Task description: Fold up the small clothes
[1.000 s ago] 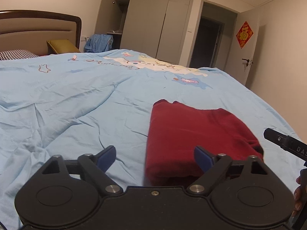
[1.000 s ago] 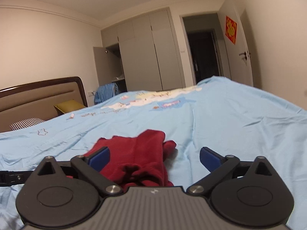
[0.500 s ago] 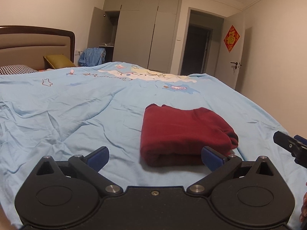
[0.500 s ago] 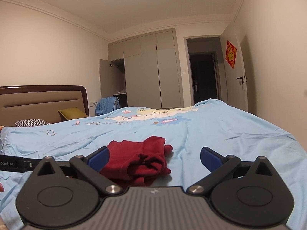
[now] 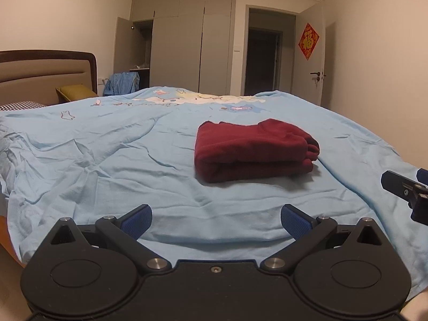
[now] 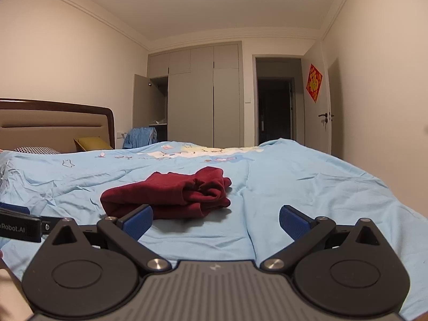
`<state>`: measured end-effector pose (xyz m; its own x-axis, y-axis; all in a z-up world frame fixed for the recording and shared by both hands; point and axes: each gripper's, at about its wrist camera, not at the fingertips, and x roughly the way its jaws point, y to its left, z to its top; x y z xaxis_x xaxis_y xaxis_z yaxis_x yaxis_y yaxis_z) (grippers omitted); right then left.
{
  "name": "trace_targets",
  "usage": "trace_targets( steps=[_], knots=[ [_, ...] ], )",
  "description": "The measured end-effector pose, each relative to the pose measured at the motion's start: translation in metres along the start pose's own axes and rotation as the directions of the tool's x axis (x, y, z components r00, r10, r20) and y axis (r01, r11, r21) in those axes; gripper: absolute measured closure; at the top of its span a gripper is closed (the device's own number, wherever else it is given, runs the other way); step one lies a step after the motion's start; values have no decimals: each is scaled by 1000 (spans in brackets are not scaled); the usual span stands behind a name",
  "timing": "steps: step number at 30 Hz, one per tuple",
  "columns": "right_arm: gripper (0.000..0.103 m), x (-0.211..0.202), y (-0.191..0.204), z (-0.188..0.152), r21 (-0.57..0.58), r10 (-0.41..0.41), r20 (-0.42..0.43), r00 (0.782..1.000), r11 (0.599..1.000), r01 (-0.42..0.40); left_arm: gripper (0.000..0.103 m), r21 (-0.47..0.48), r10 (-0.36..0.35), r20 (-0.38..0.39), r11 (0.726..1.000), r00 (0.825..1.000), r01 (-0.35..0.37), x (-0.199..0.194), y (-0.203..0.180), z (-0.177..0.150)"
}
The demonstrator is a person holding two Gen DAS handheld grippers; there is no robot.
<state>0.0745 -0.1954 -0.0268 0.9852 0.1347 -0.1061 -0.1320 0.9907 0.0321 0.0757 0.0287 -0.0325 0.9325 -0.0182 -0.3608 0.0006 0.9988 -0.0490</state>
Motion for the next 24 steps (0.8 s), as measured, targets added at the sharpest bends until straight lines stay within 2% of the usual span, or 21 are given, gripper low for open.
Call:
trace_targets(
  steps=[13, 24],
  knots=[
    [0, -14, -12, -2, 28, -50, 39, 998, 998, 48, 1, 92, 31, 68, 995, 997, -37, -16, -18, -3],
    [0, -4, -9, -6, 15, -42, -3, 999, 999, 42, 1, 34, 39, 49, 999, 998, -40, -12, -7, -2]
  ],
)
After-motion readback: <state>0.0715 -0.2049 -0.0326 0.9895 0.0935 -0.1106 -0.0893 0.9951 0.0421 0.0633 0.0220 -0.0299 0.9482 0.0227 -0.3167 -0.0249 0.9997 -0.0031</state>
